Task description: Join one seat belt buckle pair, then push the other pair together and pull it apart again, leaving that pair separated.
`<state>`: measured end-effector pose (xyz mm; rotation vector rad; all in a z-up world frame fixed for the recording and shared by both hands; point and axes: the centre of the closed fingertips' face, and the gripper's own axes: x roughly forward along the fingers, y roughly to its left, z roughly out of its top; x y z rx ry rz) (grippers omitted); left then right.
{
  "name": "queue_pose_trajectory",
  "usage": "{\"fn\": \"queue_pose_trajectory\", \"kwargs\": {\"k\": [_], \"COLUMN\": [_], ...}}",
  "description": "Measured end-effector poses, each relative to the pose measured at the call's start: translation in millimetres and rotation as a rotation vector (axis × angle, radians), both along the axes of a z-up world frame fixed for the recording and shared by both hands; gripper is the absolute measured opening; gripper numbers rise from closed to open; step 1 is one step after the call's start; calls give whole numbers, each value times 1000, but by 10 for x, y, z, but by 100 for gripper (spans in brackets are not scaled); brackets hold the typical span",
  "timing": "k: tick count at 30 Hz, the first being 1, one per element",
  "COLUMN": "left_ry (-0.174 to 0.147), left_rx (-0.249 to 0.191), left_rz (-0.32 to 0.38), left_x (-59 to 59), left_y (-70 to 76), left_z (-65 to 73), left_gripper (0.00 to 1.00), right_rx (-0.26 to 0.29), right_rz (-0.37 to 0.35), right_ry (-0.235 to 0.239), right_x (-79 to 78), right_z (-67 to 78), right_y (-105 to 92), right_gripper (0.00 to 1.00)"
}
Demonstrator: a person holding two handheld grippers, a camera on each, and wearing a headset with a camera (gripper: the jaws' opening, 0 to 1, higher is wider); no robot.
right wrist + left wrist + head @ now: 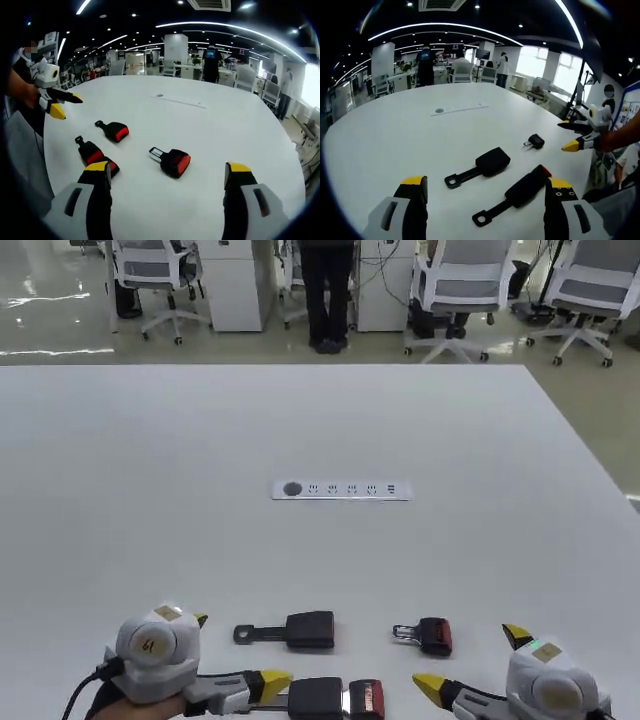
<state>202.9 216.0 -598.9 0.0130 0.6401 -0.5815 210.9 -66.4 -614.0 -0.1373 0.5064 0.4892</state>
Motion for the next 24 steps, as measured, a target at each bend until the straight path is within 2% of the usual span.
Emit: {"fn": "queue_pose_trajectory", "kwargs": {"k": [3, 6, 9, 12, 14, 21, 24], "left_ry": [-14, -18, -20, -48, -44, -56, -64], "left_rx": [22, -2, 2, -12, -17, -5, -15], "left_rz": [17, 29, 42, 59, 66, 73, 85], "left_x": [-92, -174, -248, -287, -323, -512, -548], "left_y": [40, 81, 142, 193, 236, 319, 391], "left_z": [36, 48, 70, 126, 135, 214, 260], "left_gripper": [100, 100, 100, 100, 100, 100, 100], "right_rx": [3, 3, -3, 0, 0, 15, 18], "right_rz": [-3, -12, -11, -13, -12, -15, -16], "right_ry": [2, -4, -6, -9, -13, -21, -23], "right_x": [-87, -154, -213, -288, -308, -465, -523], "right_z": [8, 42, 50, 98, 102, 157, 172], "right_y": [-26, -69, -103, -97, -93, -70, -62], "right_gripper": [95, 95, 95, 96, 96, 98, 98]}}
